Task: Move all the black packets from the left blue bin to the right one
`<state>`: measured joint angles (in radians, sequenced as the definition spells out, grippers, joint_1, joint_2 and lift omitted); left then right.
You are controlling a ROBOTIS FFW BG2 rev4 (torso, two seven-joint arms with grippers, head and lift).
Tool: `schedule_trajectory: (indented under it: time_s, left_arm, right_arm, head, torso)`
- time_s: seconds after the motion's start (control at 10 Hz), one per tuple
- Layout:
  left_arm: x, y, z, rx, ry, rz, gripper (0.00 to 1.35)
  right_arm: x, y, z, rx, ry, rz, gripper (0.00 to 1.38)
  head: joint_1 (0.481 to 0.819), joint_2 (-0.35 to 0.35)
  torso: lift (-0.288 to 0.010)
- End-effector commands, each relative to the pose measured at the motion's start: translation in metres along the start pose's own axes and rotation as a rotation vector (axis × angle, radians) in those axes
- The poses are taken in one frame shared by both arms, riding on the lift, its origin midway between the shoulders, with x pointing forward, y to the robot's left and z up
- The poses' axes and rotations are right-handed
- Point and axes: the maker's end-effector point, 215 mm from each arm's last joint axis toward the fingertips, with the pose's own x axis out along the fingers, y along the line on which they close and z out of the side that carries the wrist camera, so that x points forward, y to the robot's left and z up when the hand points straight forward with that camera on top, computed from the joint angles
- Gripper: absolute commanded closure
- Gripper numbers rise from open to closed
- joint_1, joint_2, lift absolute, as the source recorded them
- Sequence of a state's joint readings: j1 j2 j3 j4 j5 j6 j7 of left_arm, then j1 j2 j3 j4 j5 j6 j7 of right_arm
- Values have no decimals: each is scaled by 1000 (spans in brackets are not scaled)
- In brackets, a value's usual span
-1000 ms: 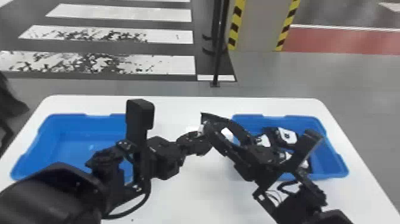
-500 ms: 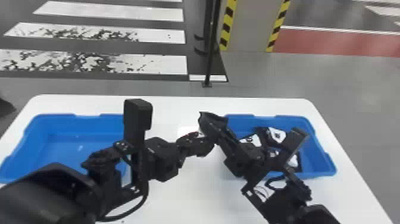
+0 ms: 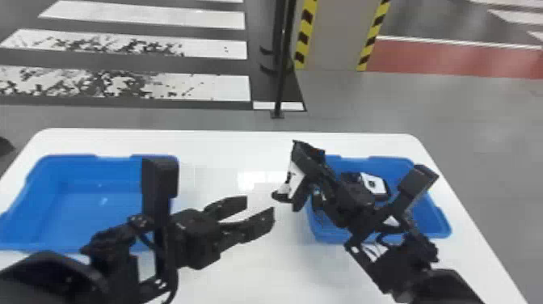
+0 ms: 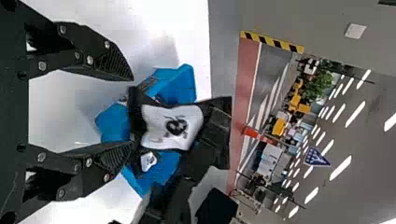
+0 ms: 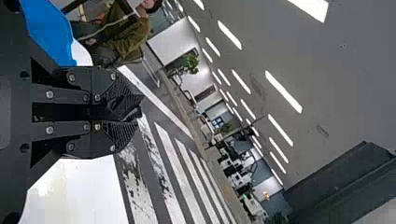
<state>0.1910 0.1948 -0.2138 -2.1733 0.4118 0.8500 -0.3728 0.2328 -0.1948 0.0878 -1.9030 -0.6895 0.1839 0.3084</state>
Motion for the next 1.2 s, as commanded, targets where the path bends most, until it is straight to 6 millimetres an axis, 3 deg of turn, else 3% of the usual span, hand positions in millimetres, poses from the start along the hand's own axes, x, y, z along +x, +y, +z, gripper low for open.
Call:
schedule_trajectory:
  time_s: [0.0, 0.2, 0.4, 0.5, 0.6, 0.7, 0.8, 1.1]
  left_arm:
    - [-21, 11, -2, -25, -23, 42, 186]
    - [-56, 20, 9, -36, -77, 101, 186]
    - [-88, 28, 27, -19, -151, 157, 186]
    - [-98, 34, 37, -1, -206, 181, 186]
    - [-112, 41, 51, 20, -275, 215, 180]
    - [-132, 53, 62, 40, -345, 264, 180]
    - [-150, 64, 59, 39, -378, 315, 180]
    - [-209, 93, 34, 80, -410, 498, 185]
  right_arm:
    - [-6, -45, 18, -70, -12, -80, 1282]
    - [-13, -124, 23, -131, 10, -219, 1283]
    - [-36, -206, 30, -224, 52, -377, 1277]
    - [-50, -233, 38, -257, 60, -436, 1159]
    - [-60, -247, 47, -337, 76, -479, 783]
    - [-68, -243, 48, -364, 76, -482, 358]
    - [-78, -226, 51, -388, 61, -470, 114]
    - [-117, -148, 52, -455, 4, -434, 111]
  head:
    - [695, -143]
    - [695, -167]
    - [695, -206]
    - [695, -231]
    - [695, -243]
    - [695, -263]
    - [695, -263]
    - [695, -204]
  torso:
    - [-140]
    - [-140]
    - [-140]
    - [-140]
    - [-140]
    - [-140]
    - [-140]
    - [-140]
